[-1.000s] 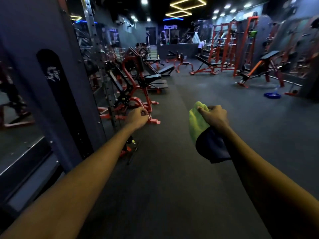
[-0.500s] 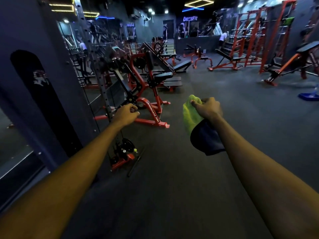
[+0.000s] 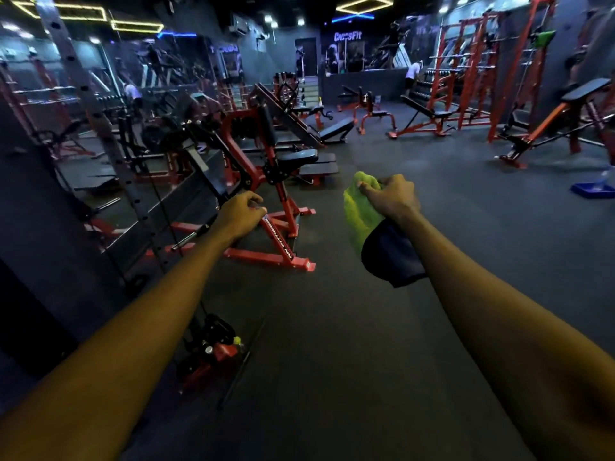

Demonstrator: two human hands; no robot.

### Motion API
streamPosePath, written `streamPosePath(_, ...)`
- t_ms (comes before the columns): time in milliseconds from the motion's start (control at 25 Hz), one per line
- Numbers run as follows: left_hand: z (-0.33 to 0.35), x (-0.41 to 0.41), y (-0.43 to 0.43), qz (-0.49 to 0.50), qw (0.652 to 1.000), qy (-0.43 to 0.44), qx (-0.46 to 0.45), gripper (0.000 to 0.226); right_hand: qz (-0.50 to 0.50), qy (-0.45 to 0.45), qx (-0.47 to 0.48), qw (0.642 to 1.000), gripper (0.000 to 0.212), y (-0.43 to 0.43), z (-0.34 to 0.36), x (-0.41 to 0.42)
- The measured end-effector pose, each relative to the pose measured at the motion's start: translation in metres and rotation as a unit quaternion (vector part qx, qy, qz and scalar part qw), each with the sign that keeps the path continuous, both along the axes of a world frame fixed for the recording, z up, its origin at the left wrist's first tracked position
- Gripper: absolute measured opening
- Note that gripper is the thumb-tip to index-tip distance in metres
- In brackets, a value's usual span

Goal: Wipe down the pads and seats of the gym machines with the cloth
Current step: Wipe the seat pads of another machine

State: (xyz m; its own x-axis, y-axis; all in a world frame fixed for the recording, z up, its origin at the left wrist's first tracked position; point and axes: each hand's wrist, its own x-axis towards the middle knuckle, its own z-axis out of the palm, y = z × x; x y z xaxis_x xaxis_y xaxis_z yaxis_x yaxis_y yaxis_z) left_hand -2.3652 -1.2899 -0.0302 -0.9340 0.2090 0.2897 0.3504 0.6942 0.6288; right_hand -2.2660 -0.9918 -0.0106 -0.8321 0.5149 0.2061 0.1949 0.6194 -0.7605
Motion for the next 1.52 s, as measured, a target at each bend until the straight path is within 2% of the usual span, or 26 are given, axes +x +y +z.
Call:
streamPosePath(280,-0.015,-0.216,0.084,0.002,1.000,0.020,0.004,0.034,0.015,0.016,-0.007,1.000,0.055,0.092,-0.007,-0.216)
streamPosePath(600,-0.018,-0.450,0.179,0.020,1.000,-0.010,-0.009,0.033,0.028,0.001,-0.002,1.000,0.052,0.181,-0.006,-0.459)
streamPosePath(1120,-0.013,-0.843,0.261,0.053,0.998,0.006,0.036,0.032,0.059,0.000,0.005,0.998,0.048,0.268,0.004,-0.870)
streamPosePath(1360,-0.015,-1.008,0.298,0.068,0.997,0.012,0.024,0.029,0.080,0.008,0.039,0.996,0.044,0.313,0.001,-1.046)
streamPosePath(1520,-0.033,-1.117,0.329,0.096,0.995,0.014,0.023,0.026,0.114,0.016,0.108,0.988,0.045,0.346,-0.010,-1.177)
